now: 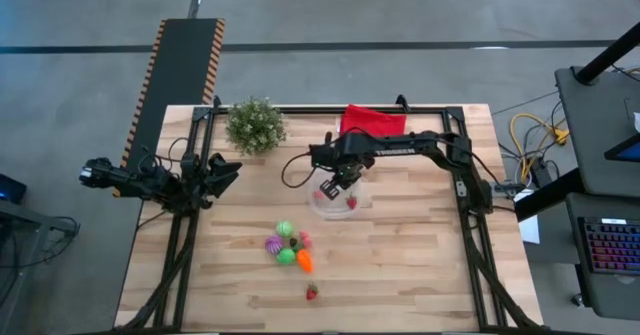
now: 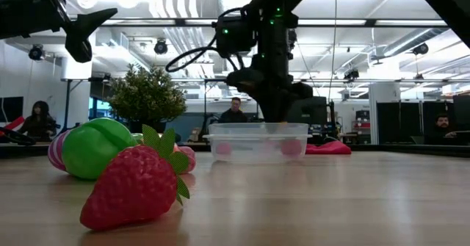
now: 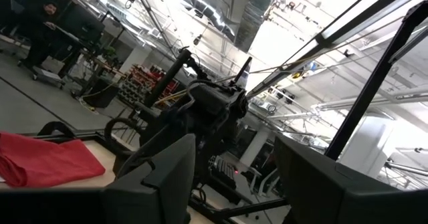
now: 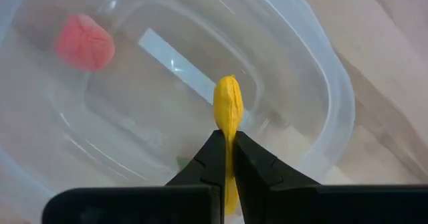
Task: Pick and placing Produce into tupperware
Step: Put the yellow corn into the transparent container, then put the purple onion into the transparent container
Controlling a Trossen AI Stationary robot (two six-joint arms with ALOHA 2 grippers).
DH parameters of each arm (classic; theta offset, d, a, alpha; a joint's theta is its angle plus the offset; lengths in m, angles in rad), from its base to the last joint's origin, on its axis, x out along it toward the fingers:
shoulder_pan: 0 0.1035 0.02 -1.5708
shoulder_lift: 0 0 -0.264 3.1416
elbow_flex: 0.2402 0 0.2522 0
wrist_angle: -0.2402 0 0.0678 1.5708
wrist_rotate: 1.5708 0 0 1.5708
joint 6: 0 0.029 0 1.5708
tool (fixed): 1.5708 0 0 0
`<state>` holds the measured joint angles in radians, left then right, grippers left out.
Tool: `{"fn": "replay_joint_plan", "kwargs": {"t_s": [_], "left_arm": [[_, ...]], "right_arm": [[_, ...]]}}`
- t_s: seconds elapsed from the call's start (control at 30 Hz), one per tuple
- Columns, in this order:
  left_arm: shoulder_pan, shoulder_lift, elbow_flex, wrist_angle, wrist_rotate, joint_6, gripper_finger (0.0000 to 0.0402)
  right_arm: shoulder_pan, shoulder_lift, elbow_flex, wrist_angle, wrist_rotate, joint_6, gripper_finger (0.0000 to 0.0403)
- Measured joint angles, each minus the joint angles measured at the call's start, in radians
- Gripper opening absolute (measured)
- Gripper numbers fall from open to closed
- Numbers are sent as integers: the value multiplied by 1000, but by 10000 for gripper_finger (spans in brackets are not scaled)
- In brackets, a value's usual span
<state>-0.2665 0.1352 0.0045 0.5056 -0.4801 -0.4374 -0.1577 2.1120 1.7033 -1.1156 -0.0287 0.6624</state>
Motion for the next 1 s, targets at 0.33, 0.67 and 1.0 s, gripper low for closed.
{"fn": "replay_joint_plan", "kwargs": {"t_s": [0.33,0.67,1.0], "left_arm": [[0,0,0,0,-7,6,192],[0,0,0,1,-24,5,192],[0,1,0,1,-23,3,192]], "right_arm": [[0,0,-27,9,56,2,85],[77,-48,28,44,57,-141,183],[331,-132,41,90,61,-426,196]]}}
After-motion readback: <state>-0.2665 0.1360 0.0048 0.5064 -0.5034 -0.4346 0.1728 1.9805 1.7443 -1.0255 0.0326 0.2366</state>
